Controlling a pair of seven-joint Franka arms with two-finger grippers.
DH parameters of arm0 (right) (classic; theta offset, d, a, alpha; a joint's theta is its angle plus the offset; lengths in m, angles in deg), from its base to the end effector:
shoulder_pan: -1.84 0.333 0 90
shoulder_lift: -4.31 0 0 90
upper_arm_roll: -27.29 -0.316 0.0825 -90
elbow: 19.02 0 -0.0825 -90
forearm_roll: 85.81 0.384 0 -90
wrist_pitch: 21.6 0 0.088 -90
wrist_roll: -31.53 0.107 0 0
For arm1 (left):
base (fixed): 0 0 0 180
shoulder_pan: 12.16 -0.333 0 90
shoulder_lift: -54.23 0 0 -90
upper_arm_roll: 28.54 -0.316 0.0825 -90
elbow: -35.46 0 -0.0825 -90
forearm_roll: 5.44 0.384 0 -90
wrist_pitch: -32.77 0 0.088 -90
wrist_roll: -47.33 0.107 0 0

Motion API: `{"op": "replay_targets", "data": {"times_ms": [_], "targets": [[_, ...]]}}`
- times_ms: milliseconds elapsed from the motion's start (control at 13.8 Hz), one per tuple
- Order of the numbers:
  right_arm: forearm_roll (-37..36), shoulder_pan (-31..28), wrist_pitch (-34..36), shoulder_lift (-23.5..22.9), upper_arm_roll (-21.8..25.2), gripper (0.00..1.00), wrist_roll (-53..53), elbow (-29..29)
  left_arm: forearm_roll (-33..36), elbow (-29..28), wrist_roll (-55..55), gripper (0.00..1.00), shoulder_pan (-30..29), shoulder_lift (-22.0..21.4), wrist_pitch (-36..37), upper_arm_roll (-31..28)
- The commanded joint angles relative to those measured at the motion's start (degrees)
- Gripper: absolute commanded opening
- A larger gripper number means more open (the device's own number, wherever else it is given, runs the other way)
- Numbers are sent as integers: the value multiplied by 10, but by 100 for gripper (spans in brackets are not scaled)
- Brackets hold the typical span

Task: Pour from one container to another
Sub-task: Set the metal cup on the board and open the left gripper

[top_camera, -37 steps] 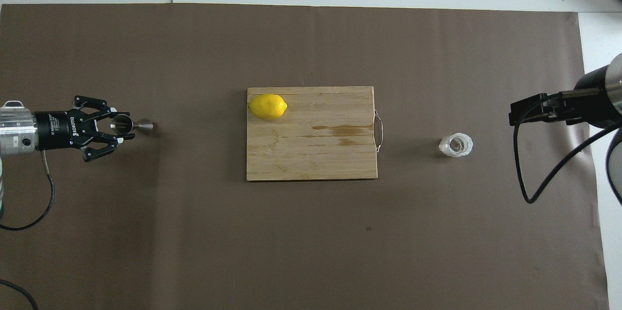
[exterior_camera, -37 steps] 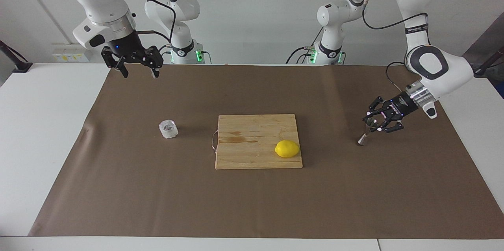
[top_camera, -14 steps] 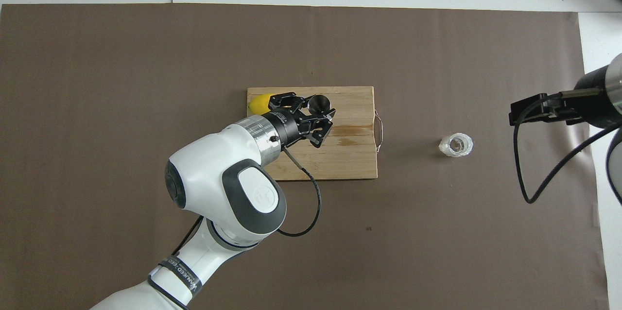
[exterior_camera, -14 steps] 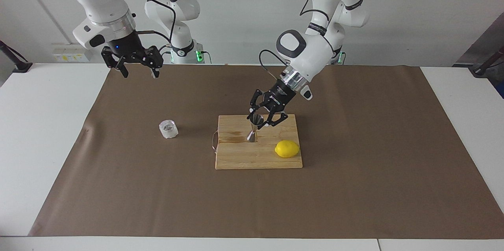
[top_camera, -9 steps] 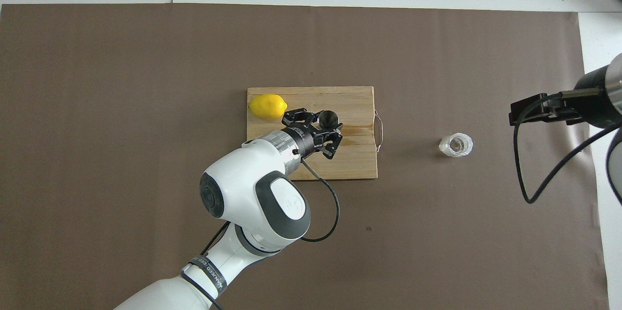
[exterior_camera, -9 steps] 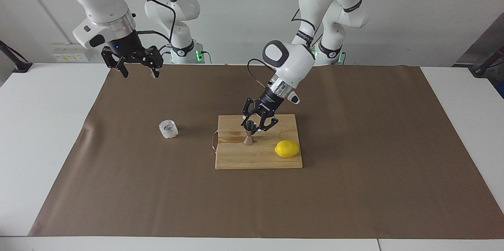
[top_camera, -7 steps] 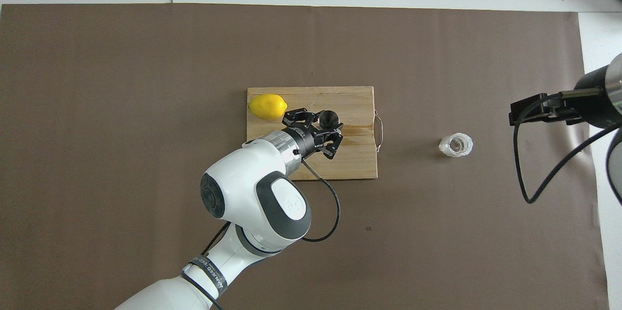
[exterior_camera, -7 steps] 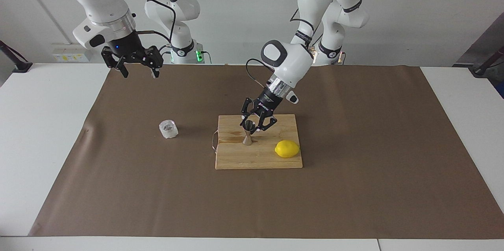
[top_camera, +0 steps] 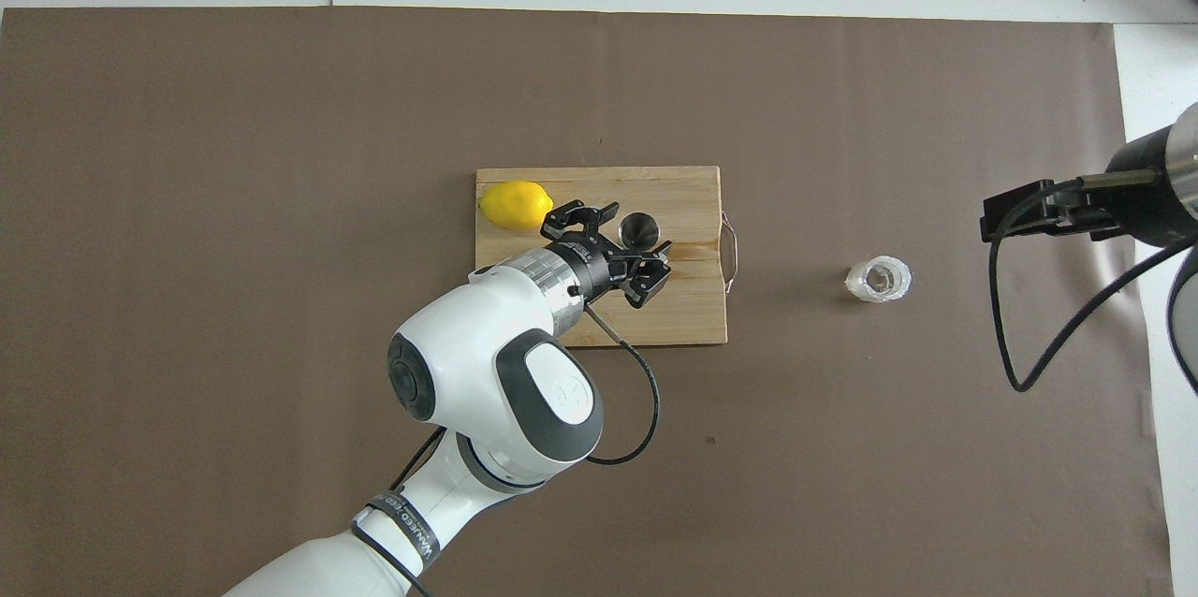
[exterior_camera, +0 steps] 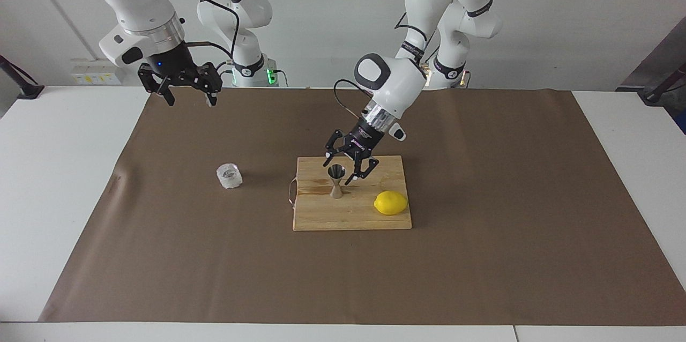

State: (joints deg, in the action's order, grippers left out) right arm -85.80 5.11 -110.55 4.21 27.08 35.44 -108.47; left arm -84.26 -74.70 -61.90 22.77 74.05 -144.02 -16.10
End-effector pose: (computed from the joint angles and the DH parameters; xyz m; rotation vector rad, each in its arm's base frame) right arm 0.5522 0.0336 0.6265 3.1410 -0.0118 -0.0164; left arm 0.4907 -0.3999 0.3579 0.7669 2.2185 -0.6355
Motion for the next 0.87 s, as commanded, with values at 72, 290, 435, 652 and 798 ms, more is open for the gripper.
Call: {"op": "replay_targets", "data": {"times_ms": [72, 290, 435, 652, 798], "targets": [[13, -7, -6, 10, -3, 100, 7, -13, 14, 10, 0, 100, 8, -1, -9, -3], [13, -6, 13, 12, -3, 100, 7, -13, 45, 7, 0, 100, 0, -51, 56, -11], [14, -6, 13, 12, -3, 100, 7, -13, 95, 9, 1, 100, -29, -69, 117, -22], [14, -7, 14, 12, -3, 100, 5, -13, 194, 34, 0, 100, -99, -79, 259, -23], [14, -7, 11, 13, -3, 100, -8, -17, 276, 56, 1, 100, -126, -79, 319, -24]]}}
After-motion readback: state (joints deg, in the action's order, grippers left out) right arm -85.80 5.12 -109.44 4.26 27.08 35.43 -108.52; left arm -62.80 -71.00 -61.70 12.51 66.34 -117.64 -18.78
